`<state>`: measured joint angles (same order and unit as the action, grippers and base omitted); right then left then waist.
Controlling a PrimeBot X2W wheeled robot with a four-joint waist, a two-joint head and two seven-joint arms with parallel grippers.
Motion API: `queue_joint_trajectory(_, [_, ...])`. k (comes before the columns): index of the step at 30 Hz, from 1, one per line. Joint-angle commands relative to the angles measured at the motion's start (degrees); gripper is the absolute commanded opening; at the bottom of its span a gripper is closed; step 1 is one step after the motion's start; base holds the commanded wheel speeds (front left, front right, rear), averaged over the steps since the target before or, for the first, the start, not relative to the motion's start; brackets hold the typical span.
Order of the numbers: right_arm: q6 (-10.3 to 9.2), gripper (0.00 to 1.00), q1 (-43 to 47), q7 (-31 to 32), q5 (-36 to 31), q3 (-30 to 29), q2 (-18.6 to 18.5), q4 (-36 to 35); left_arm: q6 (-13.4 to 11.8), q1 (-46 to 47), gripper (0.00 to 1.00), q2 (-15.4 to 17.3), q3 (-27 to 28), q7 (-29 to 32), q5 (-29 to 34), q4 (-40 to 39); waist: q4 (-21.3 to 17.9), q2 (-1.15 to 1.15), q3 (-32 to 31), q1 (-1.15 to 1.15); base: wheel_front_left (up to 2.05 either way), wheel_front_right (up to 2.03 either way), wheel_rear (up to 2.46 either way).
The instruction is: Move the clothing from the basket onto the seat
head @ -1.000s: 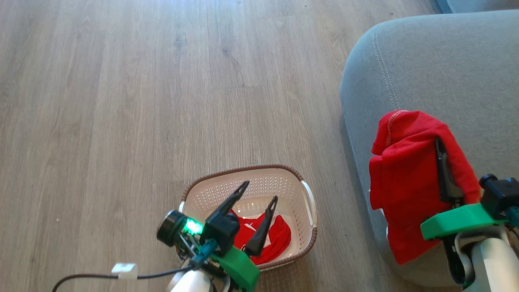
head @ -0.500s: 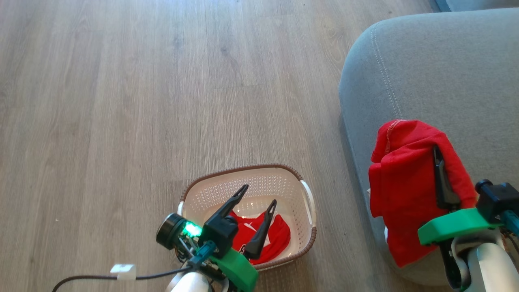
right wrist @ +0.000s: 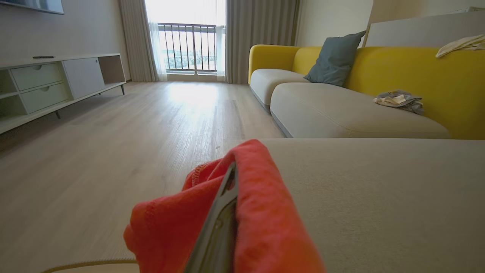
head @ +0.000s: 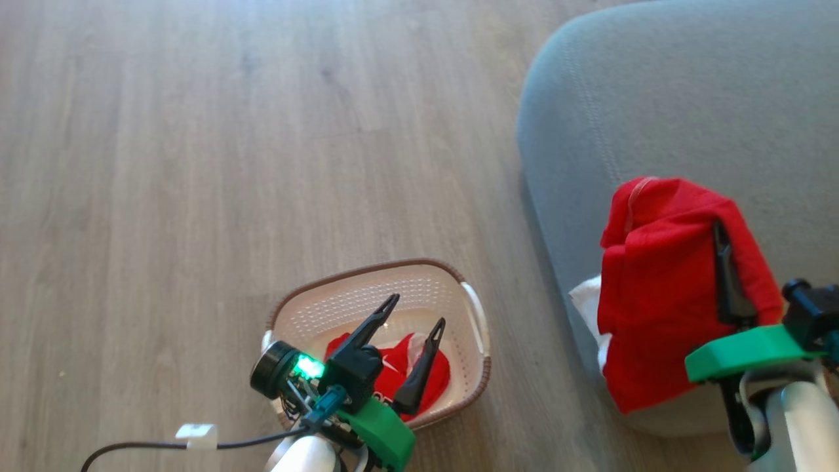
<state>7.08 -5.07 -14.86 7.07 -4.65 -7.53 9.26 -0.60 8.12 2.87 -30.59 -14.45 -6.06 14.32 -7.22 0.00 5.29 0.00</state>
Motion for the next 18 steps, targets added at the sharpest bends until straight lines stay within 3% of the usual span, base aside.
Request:
queue_joint_trajectory(1, [0.41, 0.00, -2.5, -0.1, -0.4, 0.5, -0.9, -2.4, 0.3, 2.4, 1.00, 0.0, 1.7, -0.5, 0.2, -1.8, -2.0, 0.00, 0.5, 0.00, 0.00, 0.00, 0.00])
queue_joint_trajectory(18, [0.41, 0.00, -4.0, -0.1, -0.8, -0.3, -0.7, -2.6, 0.7, 5.2, 1.00, 0.0, -0.4, -0.5, 0.5, -1.6, -17.6, 0.00, 3.6, 0.00, 0.00, 0.00, 0.00])
